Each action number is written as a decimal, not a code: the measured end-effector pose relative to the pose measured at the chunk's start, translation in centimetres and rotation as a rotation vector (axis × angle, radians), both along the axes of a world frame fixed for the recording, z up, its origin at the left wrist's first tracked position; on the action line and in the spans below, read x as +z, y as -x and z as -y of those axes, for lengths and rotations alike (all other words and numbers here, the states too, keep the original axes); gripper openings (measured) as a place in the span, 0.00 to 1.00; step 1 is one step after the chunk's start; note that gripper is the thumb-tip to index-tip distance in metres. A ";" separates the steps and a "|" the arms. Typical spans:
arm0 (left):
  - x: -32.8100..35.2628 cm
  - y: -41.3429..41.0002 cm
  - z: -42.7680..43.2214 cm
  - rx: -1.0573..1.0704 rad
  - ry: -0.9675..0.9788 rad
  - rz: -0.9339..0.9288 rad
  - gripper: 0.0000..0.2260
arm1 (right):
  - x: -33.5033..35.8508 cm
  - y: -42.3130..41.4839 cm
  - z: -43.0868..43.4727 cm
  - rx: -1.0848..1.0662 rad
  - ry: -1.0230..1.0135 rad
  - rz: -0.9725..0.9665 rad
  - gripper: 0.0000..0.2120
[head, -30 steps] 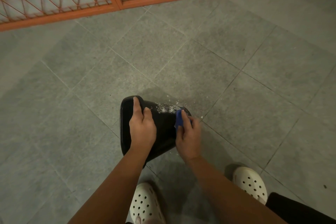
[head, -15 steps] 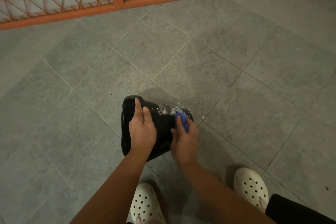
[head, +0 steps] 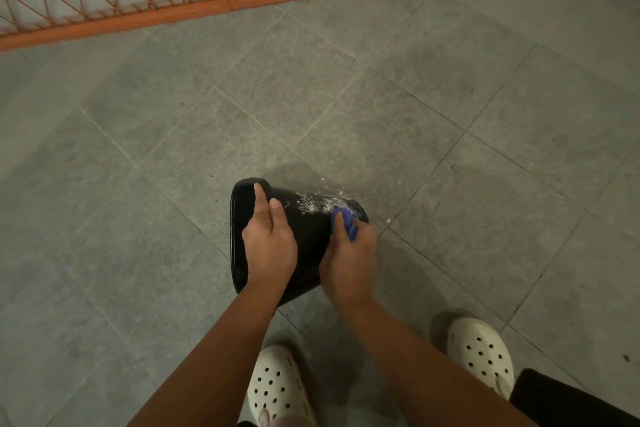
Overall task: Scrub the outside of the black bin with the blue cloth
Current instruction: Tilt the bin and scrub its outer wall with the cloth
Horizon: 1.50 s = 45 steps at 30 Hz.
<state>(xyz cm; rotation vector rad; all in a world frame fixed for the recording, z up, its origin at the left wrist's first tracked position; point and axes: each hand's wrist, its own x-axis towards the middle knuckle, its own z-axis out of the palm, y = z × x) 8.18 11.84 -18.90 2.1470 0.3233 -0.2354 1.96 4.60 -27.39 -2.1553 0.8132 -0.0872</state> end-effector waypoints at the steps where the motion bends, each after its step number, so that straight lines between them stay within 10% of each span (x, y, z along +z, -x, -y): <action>1: 0.0 0.0 0.0 0.004 0.000 -0.003 0.20 | -0.1 -0.2 0.0 0.054 0.024 0.004 0.21; 14: -0.8 -0.2 -0.9 0.033 -0.027 0.021 0.21 | 0.6 -0.7 0.5 0.187 0.014 -0.108 0.14; 19: -0.9 0.0 -0.9 0.031 -0.003 0.026 0.21 | 0.4 -1.5 3.2 0.126 -0.086 -0.348 0.27; 28: -0.5 -0.1 -0.8 0.049 -0.012 0.016 0.21 | 1.7 -2.5 1.8 0.130 -0.099 -0.218 0.09; 31: -0.6 -0.2 -1.0 0.060 -0.010 0.023 0.20 | 0.8 -2.4 3.4 0.185 -0.068 -0.380 0.28; 45: -0.6 0.0 -0.5 0.001 0.009 0.039 0.20 | 1.2 -1.9 3.6 0.120 -0.139 -0.421 0.28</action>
